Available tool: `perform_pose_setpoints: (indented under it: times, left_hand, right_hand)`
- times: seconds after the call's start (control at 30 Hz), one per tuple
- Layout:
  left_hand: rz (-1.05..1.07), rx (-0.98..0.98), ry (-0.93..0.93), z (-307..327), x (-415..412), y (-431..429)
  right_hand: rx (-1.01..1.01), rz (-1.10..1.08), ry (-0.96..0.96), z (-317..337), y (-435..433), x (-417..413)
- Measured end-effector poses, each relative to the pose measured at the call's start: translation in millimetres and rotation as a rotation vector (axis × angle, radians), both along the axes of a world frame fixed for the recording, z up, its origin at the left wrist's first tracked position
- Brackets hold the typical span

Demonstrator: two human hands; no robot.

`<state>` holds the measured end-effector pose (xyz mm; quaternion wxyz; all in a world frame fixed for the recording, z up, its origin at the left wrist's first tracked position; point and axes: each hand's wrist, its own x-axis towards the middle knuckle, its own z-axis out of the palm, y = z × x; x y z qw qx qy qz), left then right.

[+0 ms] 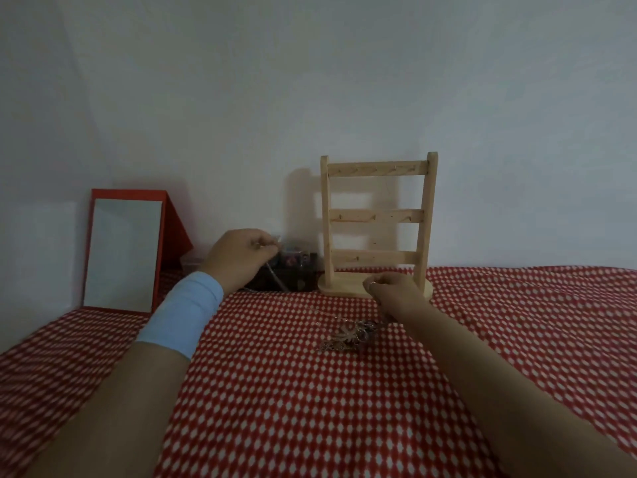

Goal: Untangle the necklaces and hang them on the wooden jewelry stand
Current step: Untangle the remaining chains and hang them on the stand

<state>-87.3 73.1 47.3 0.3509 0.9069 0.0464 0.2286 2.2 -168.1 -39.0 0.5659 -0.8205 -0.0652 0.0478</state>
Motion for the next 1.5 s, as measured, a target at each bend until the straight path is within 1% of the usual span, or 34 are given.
perform_pose_setpoints:
  times: [0.03, 0.07, 0.1, 0.17, 0.2, 0.23, 0.27, 0.3, 0.33, 0.37, 0.4, 0.43, 0.5, 0.53, 0.57, 0.6, 0.63, 0.67, 0.7, 0.73, 0.8, 0.83, 0.87, 0.93, 1.0, 1.1, 1.27, 1.37, 1.43, 1.47, 1.5]
  left_hand:
    - [0.008, 0.024, 0.012, -4.5, -0.2, 3.1]
    - [-0.003, -0.020, 0.020, -8.7, -0.6, 6.8]
    - [-0.033, -0.149, 0.026, -12.6, -0.8, 12.1]
    - [-0.118, -0.565, 0.015, -19.0, -3.7, 25.2]
    - [-0.125, -0.763, -0.020, -22.6, -5.0, 33.2]
    - [-0.091, -0.898, -0.073, -26.5, -5.6, 41.0]
    - [-0.011, -0.949, -0.121, -31.3, -6.4, 48.9]
    - [0.098, -0.921, -0.150, -38.2, -7.0, 57.7]
    - [0.214, -0.833, -0.159, -45.2, -8.1, 65.1]
    - [0.311, -0.721, -0.145, -52.5, -8.7, 72.5]
    - [0.376, -0.595, -0.105, -59.9, -8.2, 80.2]
    - [0.413, -0.431, -0.010, -69.5, -5.1, 90.0]
    - [0.410, -0.064, 0.346, -84.9, 0.8, 105.3]
    - [0.418, 0.102, 0.497, -90.0, 1.9, 108.4]
    - [0.426, 0.254, 0.600, -92.4, 1.4, 107.6]
    - [0.435, 0.372, 0.631, -93.7, 0.4, 103.8]
    - [0.421, 0.456, 0.580, -94.8, 1.9, 97.2]
    - [0.357, 0.486, 0.486, -94.4, 3.9, 86.9]
    - [0.227, 0.472, 0.411, -95.2, 7.3, 76.2]
    - [0.056, 0.423, 0.378, -94.8, 9.5, 63.1]
    - [-0.225, 0.344, 0.480, -94.6, 11.2, 36.9]
    - [-0.296, 0.356, 0.528, -96.5, 12.7, 28.8]
    - [-0.314, 0.376, 0.536, -98.3, 14.5, 24.9]
    - [-0.285, 0.373, 0.470, -102.0, 16.8, 24.7]
    - [-0.260, 0.363, 0.417, -107.9, 17.5, 26.0]
    - [-0.230, 0.366, 0.436, -114.5, 15.8, 24.3]
    - [-0.161, 0.267, 0.426, -104.9, 9.1, 35.7]
    - [-0.142, 0.292, 0.402, -92.9, 2.6, 46.1]
    - [-0.148, 0.319, 0.424, -85.9, -0.5, 47.8]
    - [-0.154, 0.333, 0.456, -83.7, -2.1, 47.3]
    - [-0.159, 0.339, 0.501, -82.7, -2.8, 46.7]
  right_hand:
    - [-0.043, -0.002, -0.026, 3.3, 3.4, 1.1]
    - [-0.045, -0.017, -0.032, 6.1, 6.4, 3.5]
    - [-0.021, -0.038, -0.020, 9.0, 8.8, 6.3]
    - [0.053, -0.076, 0.044, 15.4, 11.6, 11.3]
    - [0.109, -0.071, 0.110, 17.3, 13.1, 13.8]
    - [0.189, -0.036, 0.200, 18.8, 14.5, 15.0]
    - [0.281, 0.026, 0.288, 19.0, 16.6, 15.3]
    - [0.344, 0.106, 0.338, 18.2, 19.5, 15.2]
    - [0.343, 0.184, 0.339, 17.1, 22.0, 15.0]
    - [0.275, 0.246, 0.302, 16.0, 25.7, 13.6]
    - [0.162, 0.295, 0.241, 14.2, 29.7, 11.3]
    - [0.021, 0.331, 0.171, 11.5, 34.5, 8.8]
    - [-0.242, 0.371, 0.051, 6.3, 44.6, 4.0]
    - [-0.329, 0.387, 0.008, 4.0, 49.0, 2.3]
    - [-0.388, 0.410, -0.020, 2.0, 53.3, 1.6]
    - [-0.434, 0.446, -0.034, 0.9, 57.5, 0.1]
    - [-0.490, 0.489, -0.039, 2.0, 59.7, -2.7]
    - [-0.577, 0.532, -0.041, 4.2, 61.2, -5.3]
    - [-0.682, 0.563, -0.051, 6.1, 62.6, -8.4]
    - [-0.791, 0.578, -0.078, 7.4, 63.4, -10.9]
    - [-0.906, 0.568, -0.159, 6.8, 63.7, -15.6]
    - [-0.901, 0.544, -0.196, 5.2, 62.9, -16.8]
    - [-0.877, 0.522, -0.225, 2.7, 61.7, -16.4]
    - [-0.876, 0.489, -0.273, -0.5, 58.4, -14.2]
    - [-0.944, 0.469, -0.299, 0.5, 54.5, -12.8]
    - [-1.026, 0.427, -0.304, 2.0, 48.5, -12.0]
    - [-1.194, 0.286, -0.423, 2.6, 34.8, -5.9]
    - [-1.390, 0.234, -0.463, 4.3, 29.1, -2.6]
    - [-1.478, 0.266, -0.420, 4.5, 27.8, -0.4]
    - [-1.466, 0.314, -0.388, 5.2, 27.6, 0.0]
    - [-1.408, 0.383, -0.342, 7.2, 28.2, -0.7]
